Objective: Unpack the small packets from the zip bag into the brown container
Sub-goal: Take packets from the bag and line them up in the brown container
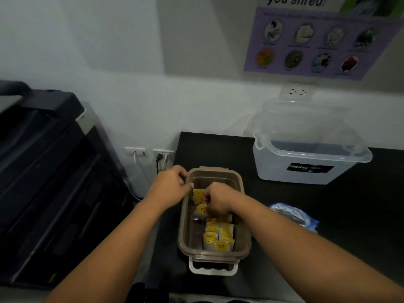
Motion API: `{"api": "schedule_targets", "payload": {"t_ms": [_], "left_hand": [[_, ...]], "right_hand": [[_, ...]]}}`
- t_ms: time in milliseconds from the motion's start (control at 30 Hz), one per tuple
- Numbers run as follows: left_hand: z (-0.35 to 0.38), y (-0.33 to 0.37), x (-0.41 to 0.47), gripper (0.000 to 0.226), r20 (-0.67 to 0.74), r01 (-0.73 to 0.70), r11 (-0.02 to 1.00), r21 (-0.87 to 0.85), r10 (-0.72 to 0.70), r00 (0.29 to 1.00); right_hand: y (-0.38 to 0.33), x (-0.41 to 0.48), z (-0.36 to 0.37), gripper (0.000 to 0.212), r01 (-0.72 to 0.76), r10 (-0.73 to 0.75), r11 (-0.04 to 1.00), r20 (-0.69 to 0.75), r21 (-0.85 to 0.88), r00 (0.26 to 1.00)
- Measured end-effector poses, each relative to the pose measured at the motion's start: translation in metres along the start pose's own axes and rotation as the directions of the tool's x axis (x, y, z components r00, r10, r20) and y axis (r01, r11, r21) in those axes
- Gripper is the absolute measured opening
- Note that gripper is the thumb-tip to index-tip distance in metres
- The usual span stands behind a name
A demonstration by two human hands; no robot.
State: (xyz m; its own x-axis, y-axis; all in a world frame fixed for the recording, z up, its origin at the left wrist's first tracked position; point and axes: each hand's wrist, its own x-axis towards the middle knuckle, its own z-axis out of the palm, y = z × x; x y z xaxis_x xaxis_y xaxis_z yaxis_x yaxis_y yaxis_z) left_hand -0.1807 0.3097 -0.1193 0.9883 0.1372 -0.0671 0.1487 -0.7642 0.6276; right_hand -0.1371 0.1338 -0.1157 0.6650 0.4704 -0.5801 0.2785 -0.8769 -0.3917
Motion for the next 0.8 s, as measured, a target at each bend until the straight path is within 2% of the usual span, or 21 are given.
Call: {"api": "schedule_targets", "payload": {"t_ms": [133, 233, 367, 567, 700, 800], "left_hand": [[0.004, -0.007, -0.001, 0.027, 0.039, 0.082, 0.986, -0.147, -0.077, 0.996], [0.006, -0.011, 0.0, 0.025, 0.067, 0.129, 0.966, -0.226, -0.116, 0.991], [0.012, -0.016, 0.0, 0.031, 0.049, 0.137, 0.965, -0.224, -0.13, 0.99], [0.014, -0.017, -0.002, 0.029, 0.062, 0.161, 0.957, -0.241, -0.15, 0.987], [0.013, -0.014, -0.002, 0.03, 0.07, 0.169, 0.957, -0.236, -0.156, 0.985], [0.011, -0.009, -0.003, 0.031, 0.065, 0.172, 0.96, -0.22, -0.162, 0.985]], "right_hand": [[-0.006, 0.016, 0.004, 0.015, -0.063, 0.066, 0.993, 0.028, -0.098, 0.997], [-0.012, 0.029, 0.014, 0.02, -0.123, 0.121, 0.975, -0.023, -0.185, 0.992], [-0.018, 0.037, 0.019, 0.014, -0.167, 0.146, 0.967, -0.118, -0.191, 0.982], [-0.016, 0.038, 0.027, 0.009, -0.15, 0.093, 0.947, -0.203, -0.284, 0.975], [-0.016, 0.036, 0.028, 0.008, -0.151, 0.092, 0.948, -0.213, -0.28, 0.973], [-0.015, 0.032, 0.03, 0.015, -0.148, 0.093, 0.948, -0.199, -0.282, 0.976]]}}
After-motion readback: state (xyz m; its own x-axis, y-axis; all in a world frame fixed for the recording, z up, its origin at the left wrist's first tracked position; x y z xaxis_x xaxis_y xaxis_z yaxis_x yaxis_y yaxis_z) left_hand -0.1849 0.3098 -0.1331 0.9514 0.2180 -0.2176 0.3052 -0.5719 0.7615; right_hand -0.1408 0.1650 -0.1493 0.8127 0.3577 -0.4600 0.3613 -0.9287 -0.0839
